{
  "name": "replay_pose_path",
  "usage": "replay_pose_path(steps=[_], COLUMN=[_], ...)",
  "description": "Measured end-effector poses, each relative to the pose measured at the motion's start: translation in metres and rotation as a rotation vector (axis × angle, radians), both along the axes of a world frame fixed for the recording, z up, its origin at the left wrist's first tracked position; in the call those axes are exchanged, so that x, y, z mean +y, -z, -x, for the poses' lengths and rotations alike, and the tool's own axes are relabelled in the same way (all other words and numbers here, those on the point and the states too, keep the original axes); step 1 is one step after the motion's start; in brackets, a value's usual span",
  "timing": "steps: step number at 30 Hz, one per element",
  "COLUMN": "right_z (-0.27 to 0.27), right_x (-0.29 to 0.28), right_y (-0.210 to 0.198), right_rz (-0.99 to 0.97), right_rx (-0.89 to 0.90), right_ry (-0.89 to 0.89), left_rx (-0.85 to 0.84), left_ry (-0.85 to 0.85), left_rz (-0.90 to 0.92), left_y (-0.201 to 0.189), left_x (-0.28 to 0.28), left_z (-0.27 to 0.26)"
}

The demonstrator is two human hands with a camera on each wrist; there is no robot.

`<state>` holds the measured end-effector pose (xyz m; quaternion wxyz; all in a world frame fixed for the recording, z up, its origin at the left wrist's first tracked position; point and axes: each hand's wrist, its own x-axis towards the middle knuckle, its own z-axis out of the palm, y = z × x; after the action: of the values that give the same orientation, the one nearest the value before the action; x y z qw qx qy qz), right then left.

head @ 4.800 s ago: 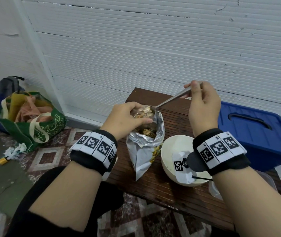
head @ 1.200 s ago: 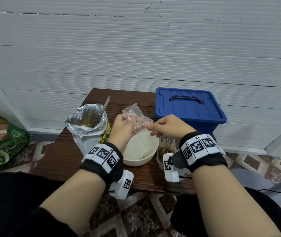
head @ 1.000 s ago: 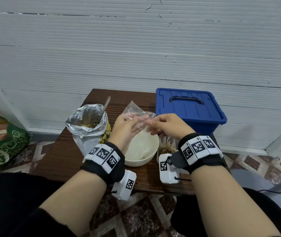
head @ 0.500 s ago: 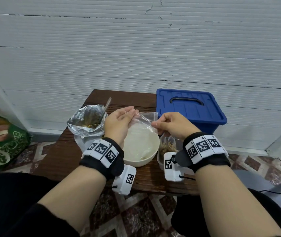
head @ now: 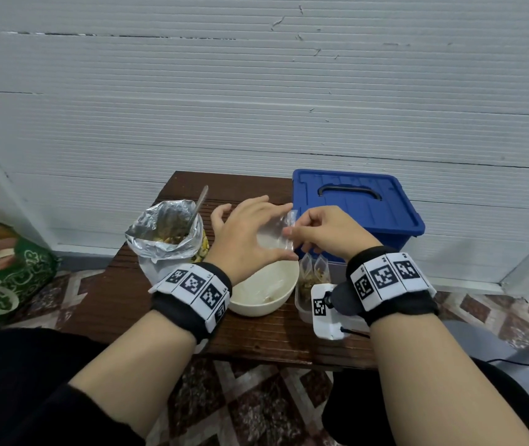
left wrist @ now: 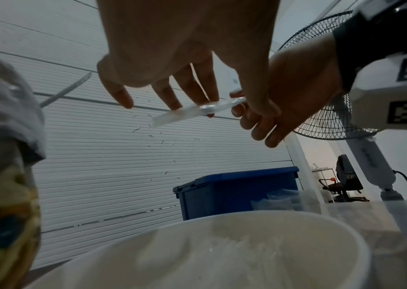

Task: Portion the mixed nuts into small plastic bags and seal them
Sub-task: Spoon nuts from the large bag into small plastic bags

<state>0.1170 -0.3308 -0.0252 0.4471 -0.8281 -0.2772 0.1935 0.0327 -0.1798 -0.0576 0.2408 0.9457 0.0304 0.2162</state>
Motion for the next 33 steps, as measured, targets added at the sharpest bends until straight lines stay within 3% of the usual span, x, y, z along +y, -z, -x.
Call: replay_pose_path(steps=[9,16,21,33], right_z=[0.000,0.001,0.001,0.011], right_x=[0.000,0.000,0.002,0.035], right_y=[-0.001,-0.001,-0.001,-0.007], right_rz=[-0.085,-0.087,-0.078,-0.182], right_rx=[0.164,0.037,0.005,-0.025], right_ry=[0.001,0.048,0.064,0.083], left_rx=[-0.066,-0.135,-0.113,-0.225], left_ry=[-0.004,-0.023,0.036,-0.043], left_rz=[0.300,0.382,0.422,0.559], left_y=[0.003,0.000,-0.001,-0.030], left_x=[0.002,0.004,0.009,0.038], left_z=[0.001,0.002,0.005,0.030])
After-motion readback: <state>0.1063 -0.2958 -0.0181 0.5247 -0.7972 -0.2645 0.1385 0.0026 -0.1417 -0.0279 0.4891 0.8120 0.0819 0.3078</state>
